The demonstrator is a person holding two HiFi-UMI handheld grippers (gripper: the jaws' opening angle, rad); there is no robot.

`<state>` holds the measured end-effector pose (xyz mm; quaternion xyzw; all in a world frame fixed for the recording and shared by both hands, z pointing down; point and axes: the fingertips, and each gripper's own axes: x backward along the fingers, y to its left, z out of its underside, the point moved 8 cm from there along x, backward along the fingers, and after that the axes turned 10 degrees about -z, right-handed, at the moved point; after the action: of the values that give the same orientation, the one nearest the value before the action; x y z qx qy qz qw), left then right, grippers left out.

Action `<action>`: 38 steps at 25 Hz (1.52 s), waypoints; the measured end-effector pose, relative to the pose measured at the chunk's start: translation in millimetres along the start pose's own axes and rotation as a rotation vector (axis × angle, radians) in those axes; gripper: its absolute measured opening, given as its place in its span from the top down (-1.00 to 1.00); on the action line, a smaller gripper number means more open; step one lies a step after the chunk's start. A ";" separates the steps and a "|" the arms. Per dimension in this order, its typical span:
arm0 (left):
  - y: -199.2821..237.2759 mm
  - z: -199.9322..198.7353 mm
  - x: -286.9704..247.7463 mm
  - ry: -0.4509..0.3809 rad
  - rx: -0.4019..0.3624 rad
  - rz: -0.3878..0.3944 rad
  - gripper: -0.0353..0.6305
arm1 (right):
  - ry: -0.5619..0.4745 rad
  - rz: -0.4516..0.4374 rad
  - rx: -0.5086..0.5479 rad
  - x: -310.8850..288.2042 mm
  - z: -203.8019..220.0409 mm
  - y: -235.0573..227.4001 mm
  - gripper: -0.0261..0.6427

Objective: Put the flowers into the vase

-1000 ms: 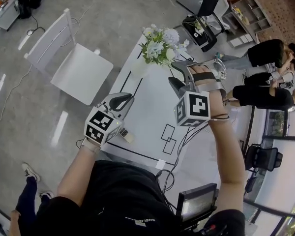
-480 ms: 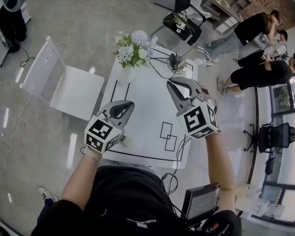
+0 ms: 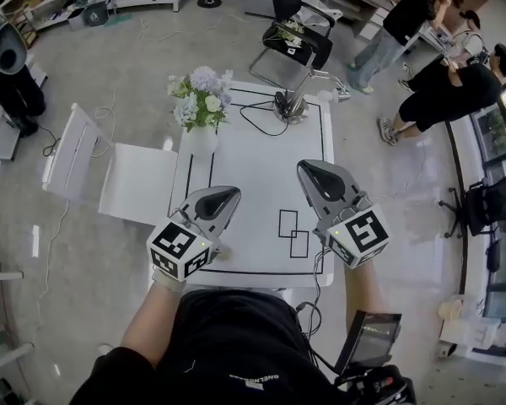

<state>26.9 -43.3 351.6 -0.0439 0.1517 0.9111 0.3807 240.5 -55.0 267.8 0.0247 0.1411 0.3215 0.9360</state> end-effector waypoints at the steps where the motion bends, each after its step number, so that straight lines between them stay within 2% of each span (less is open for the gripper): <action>1: -4.4 -2.8 -0.7 -0.003 0.000 0.006 0.88 | -0.027 0.009 -0.030 7.3 1.8 0.9 0.89; 7: -26.4 -14.4 -4.4 -0.040 0.024 0.076 0.88 | -0.152 0.077 -0.196 42.9 19.3 12.0 0.89; 15: -51.5 -15.7 -9.9 -0.014 -0.008 0.135 0.88 | -0.275 0.137 -0.314 71.8 40.7 38.6 0.89; 23: -59.6 -11.0 -8.8 0.001 -0.028 0.163 0.88 | -0.344 0.177 -0.322 83.4 48.7 56.9 0.89; 38: -55.6 -5.1 -22.7 0.020 -0.044 0.205 0.88 | -0.311 0.170 -0.303 62.3 54.9 63.0 0.89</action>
<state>82.1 -23.4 337.7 -0.0458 0.1391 0.9480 0.2827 265.3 35.3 313.6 -0.0553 -0.0571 0.4092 0.9090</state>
